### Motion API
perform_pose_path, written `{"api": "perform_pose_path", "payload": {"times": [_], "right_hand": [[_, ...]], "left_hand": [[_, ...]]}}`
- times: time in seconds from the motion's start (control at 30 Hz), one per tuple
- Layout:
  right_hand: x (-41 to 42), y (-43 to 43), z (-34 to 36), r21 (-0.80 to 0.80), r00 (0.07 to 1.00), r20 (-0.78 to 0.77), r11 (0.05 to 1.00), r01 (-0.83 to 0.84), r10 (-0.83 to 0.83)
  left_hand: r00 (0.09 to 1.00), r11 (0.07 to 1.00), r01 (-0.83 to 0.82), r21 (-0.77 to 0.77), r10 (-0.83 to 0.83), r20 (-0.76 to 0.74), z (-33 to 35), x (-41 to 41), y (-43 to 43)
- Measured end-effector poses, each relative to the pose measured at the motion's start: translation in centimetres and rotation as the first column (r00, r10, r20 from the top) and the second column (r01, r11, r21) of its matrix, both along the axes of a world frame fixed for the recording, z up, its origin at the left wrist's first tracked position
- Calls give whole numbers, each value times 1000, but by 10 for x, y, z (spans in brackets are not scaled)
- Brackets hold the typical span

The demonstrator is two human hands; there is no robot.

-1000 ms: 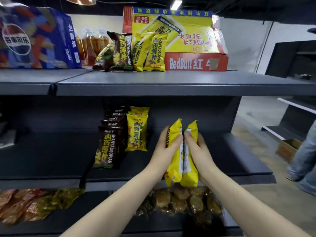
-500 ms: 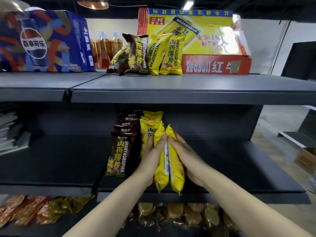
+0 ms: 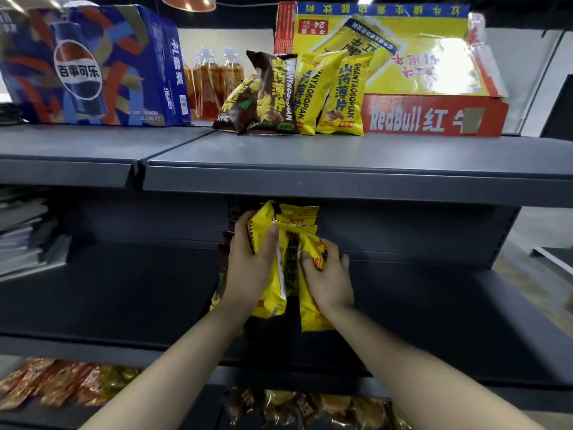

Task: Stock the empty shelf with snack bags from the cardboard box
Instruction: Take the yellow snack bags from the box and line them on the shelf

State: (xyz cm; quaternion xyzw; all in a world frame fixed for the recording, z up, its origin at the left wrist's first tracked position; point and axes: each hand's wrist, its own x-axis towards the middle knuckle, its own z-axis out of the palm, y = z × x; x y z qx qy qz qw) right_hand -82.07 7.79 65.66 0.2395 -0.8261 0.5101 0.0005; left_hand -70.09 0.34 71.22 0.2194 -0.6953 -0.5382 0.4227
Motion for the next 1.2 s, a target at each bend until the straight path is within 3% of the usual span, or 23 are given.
{"api": "perform_pose_path", "payload": {"times": [0.23, 0.53, 0.67, 0.83, 0.93, 1.07, 1.2], "right_hand": [[8, -46, -28, 150, 948, -271, 966, 213, -167], [18, -90, -34, 104, 942, -153, 943, 316, -299], [15, -99, -37, 146, 927, -191, 925, 351, -322], [12, -94, -31, 246, 965, -155, 937, 247, -214], [15, -71, -34, 254, 967, -245, 958, 134, -70], [9, -34, -58, 450, 814, -556, 885, 124, 168], [1, -30, -68, 525, 756, -604, 839, 138, 253]], "left_hand": [[996, 998, -47, -29, 45, -78, 5, 11, -18], [994, 998, -61, -8, 60, -87, -1, 14, -39], [995, 999, -52, 4, 52, -90, -2, 12, -41], [994, 1000, -22, 13, 23, -104, -1, 9, -38], [995, 1000, -9, 9, 10, -103, -1, 13, -36], [994, 1000, 2, 9, -1, -109, -2, 18, -36], [995, 1000, -7, 2, 7, -102, -5, 20, -33]]}}
